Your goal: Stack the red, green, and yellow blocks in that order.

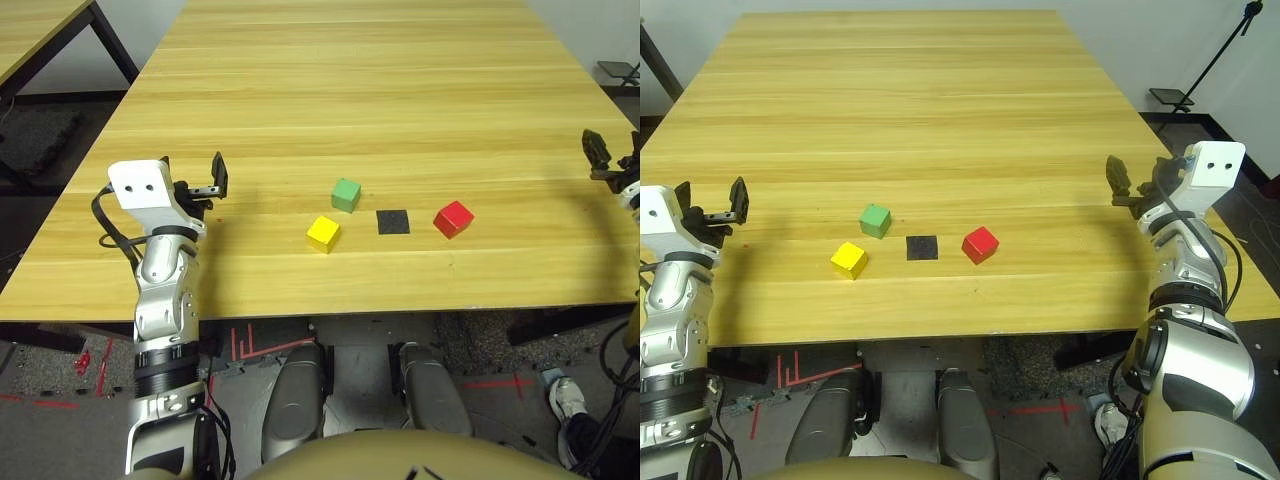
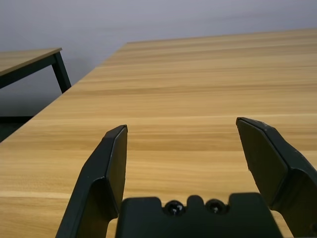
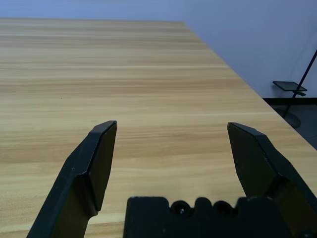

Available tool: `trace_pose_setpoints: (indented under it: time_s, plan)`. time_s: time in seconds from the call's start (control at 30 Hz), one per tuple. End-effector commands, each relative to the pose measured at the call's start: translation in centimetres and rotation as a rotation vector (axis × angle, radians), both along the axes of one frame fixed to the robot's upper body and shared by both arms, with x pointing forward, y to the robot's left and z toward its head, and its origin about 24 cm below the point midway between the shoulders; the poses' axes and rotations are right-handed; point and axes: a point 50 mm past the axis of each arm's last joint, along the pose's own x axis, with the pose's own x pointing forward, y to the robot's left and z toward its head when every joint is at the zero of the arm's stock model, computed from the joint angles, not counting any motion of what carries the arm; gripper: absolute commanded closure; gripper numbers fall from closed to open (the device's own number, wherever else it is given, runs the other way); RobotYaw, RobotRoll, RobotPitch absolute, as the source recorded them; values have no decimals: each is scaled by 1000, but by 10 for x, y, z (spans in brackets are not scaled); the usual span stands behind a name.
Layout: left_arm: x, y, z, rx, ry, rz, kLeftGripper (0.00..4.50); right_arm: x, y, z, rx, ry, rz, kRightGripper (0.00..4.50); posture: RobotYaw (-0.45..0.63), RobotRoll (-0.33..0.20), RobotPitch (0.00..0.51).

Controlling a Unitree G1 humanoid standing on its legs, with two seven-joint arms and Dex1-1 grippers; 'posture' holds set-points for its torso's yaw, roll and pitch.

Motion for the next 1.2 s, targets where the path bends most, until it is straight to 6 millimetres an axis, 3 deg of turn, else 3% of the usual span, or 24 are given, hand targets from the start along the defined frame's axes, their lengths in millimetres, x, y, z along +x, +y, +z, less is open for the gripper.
trace_pose_setpoints:
  time_s: [0.03,0.1,0.2,0.33,0.43,0.6,0.73,0.8,1.2]
  plan:
    - [2,0,-8,-4,12,-7,20,-1,-2,-2,15,19,-10,0,146,-144,92]
    - [4,-1,-11,-8,20,-11,20,-1,-3,1,-12,29,1,0,148,-144,99]
    - [4,-1,5,-22,-19,-62,20,6,6,13,-63,50,133,0,154,-142,103]
    - [9,-15,41,-2,5,-356,20,6,33,35,-307,199,631,0,185,-147,94]
    - [4,-29,73,145,50,-583,20,4,53,44,-547,385,938,0,204,-169,80]
    - [-4,-61,97,194,142,-828,20,13,80,61,-804,543,1196,0,235,-177,69]
    - [-23,-92,90,341,284,-1132,20,24,101,66,-982,629,1305,0,287,-188,56]
    - [-24,-99,86,346,306,-1175,20,28,111,65,-1024,654,1340,0,310,-193,53]
    - [-35,-122,67,323,340,-1190,20,40,157,57,-1208,659,1510,0,418,-236,79]
